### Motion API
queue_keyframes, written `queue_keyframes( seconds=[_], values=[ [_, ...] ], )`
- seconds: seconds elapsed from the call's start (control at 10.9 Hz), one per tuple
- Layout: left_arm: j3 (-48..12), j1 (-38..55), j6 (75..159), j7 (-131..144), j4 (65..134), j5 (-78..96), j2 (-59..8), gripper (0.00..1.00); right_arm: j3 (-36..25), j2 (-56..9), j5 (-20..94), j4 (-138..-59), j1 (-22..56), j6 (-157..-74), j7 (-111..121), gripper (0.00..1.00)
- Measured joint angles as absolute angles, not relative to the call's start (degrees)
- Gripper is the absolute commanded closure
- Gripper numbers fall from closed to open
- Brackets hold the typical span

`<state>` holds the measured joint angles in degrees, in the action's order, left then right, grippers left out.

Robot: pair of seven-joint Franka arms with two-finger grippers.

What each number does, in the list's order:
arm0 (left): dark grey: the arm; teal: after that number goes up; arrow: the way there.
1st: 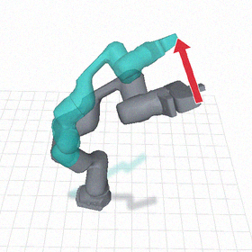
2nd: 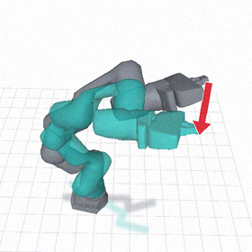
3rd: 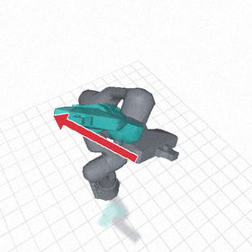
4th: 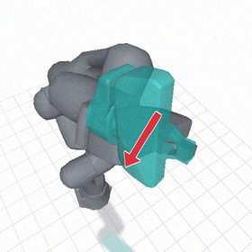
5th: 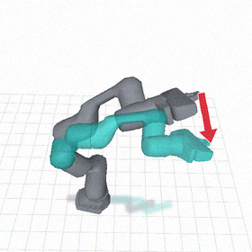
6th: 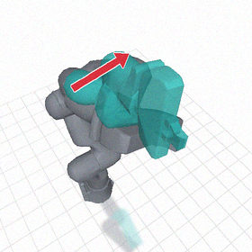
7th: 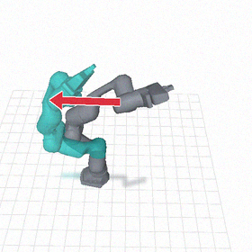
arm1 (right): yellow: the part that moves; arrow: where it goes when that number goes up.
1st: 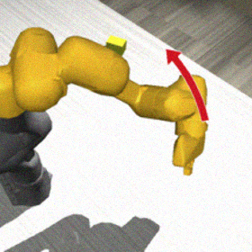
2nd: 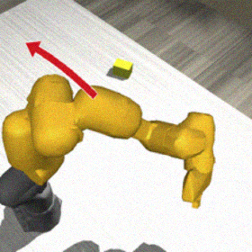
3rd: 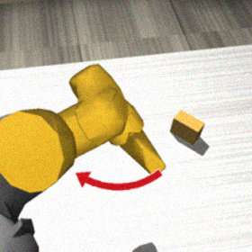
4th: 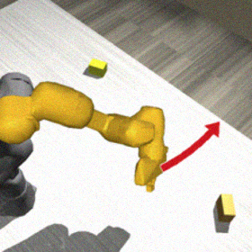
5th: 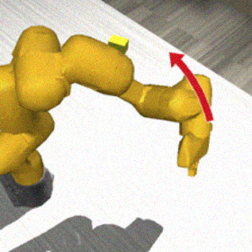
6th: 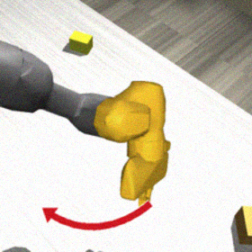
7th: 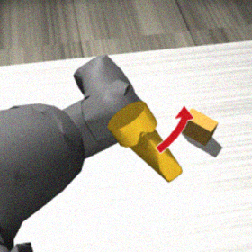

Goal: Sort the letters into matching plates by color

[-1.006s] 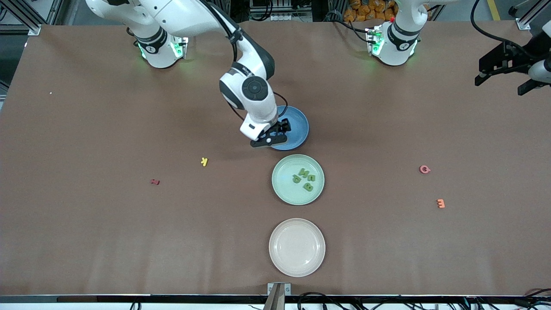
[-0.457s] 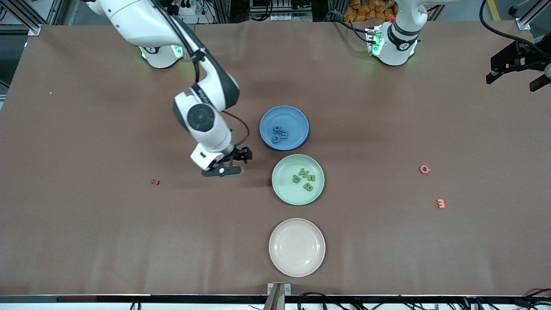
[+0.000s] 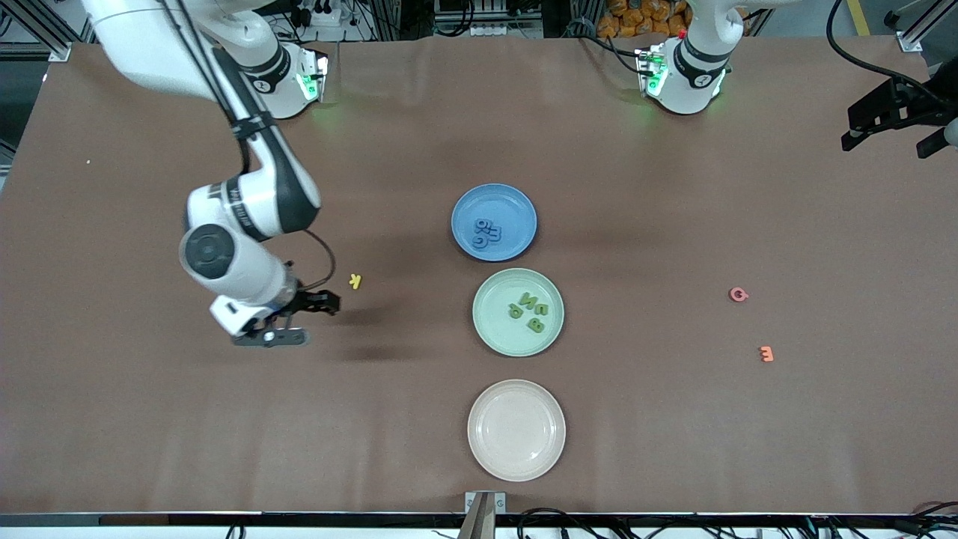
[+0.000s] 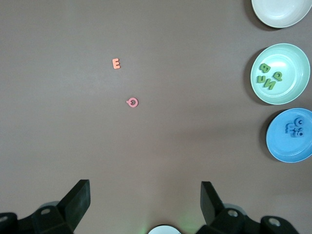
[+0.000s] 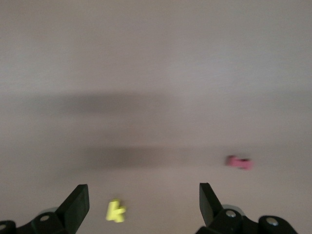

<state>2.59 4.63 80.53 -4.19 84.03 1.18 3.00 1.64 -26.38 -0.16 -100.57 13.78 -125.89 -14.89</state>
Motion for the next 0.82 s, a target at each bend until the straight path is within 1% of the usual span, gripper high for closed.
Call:
queue_keyframes(
  seconds=[0.27, 0.55, 0.64, 0.82],
  values=[
    [2.7, 4.6, 80.5, -4.1, 84.1, 1.2, 2.5, 0.00, -2.4, -24.9, -0.2, -100.2, 10.3, -125.2, -9.9, 0.00],
    [2.7, 4.7, 80.7, -4.1, 84.2, 1.2, 1.2, 0.00, -7.4, -23.2, -0.3, -98.5, 9.7, -125.2, -3.6, 0.00],
    [2.7, 4.7, 81.3, -4.1, 84.2, 1.2, 0.7, 0.00, -8.4, -22.2, -0.3, -97.9, 9.4, -124.1, -1.9, 0.00],
    [2.7, 4.7, 83.6, -4.1, 84.2, 1.1, 0.5, 0.00, -9.1, -19.8, -0.3, -95.5, 8.6, -118.6, -0.8, 0.00]
  ],
)
